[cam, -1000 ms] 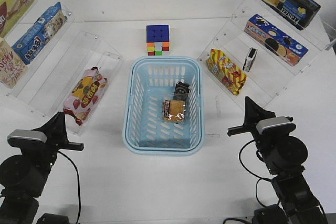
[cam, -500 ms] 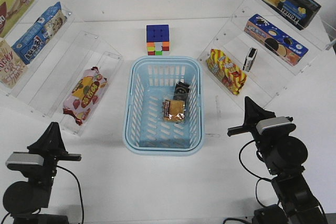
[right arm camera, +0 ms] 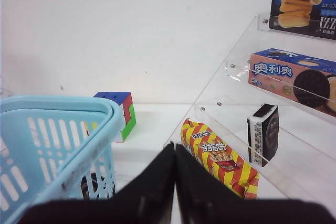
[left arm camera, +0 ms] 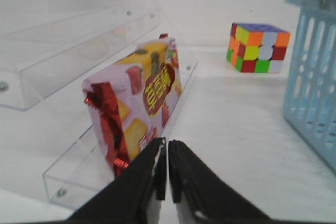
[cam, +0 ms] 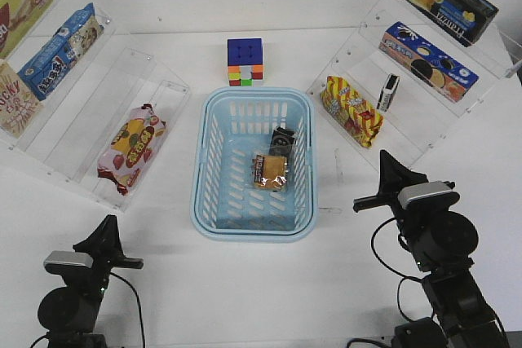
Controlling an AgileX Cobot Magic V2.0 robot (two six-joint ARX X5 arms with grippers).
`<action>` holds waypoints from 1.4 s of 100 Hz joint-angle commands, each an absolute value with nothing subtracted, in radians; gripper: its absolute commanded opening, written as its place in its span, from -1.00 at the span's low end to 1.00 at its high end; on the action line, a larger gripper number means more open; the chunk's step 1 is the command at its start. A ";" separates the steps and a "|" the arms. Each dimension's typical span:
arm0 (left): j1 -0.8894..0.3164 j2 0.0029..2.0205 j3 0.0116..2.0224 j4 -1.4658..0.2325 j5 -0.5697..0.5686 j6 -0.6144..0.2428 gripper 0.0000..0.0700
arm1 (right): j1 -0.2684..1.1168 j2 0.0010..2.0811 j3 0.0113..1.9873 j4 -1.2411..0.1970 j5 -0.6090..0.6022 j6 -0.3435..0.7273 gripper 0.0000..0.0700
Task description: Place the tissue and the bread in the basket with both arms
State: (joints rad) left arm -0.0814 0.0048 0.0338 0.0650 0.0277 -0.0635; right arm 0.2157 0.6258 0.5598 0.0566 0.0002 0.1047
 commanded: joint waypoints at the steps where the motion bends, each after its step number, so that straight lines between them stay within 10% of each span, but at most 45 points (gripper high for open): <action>1: -0.073 0.003 0.014 0.055 0.015 -0.062 -1.00 | 0.218 0.629 0.562 0.069 0.000 0.105 -1.00; 82: -0.070 0.004 0.014 0.028 0.019 -0.065 -1.00 | 0.218 0.629 0.562 0.070 0.002 0.103 -1.00; 103: -0.070 0.004 0.014 0.028 0.019 -0.065 -1.00 | 0.188 0.519 0.447 0.078 -0.013 -0.137 -1.00; 140: -0.070 0.004 0.014 0.028 0.019 -0.065 -1.00 | 0.067 0.097 0.050 0.043 -0.023 -0.204 -1.00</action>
